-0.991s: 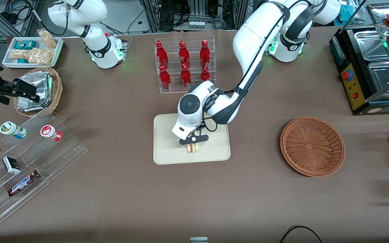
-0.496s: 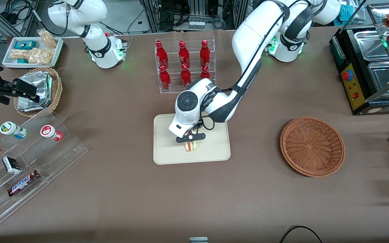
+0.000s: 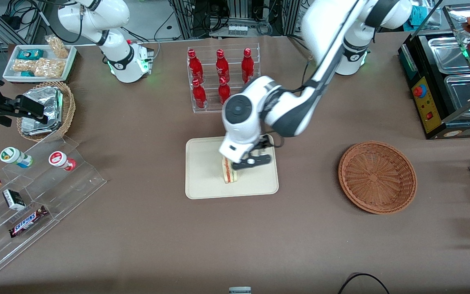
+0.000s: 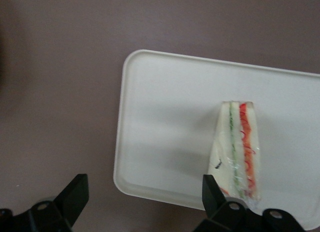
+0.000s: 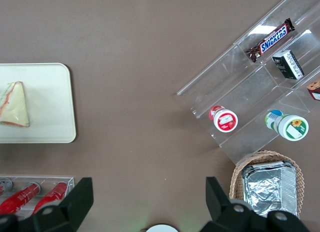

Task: Place sandwich from basket to tray

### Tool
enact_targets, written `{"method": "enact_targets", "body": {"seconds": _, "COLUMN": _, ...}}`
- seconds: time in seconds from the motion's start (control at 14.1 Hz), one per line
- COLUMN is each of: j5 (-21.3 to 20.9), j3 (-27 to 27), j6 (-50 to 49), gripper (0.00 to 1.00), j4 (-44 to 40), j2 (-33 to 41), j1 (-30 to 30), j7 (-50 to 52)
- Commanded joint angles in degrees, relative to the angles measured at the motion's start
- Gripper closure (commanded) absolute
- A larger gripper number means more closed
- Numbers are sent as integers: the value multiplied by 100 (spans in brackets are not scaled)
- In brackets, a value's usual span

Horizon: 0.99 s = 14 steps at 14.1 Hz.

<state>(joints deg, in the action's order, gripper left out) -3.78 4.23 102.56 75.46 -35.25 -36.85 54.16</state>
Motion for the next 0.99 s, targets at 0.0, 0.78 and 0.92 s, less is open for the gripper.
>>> {"method": "enact_targets", "body": {"seconds": 0.0, "j5": -44, "j3": 43, "j6": 9, "gripper": 0, "j4": 757, "j2": 570, "j1": 536, "j7": -351}}
{"method": "enact_targets", "body": {"seconds": 0.78, "j5": -9, "j3": 43, "j6": -70, "gripper": 0, "j4": 2885, "j2": 2723, "j1": 2277, "j7": -3331}}
{"method": "enact_targets", "body": {"seconds": 0.92, "j5": 53, "j3": 43, "j6": -157, "gripper": 0, "j4": 3035, "j2": 3023, "j1": 2462, "j7": -3700}}
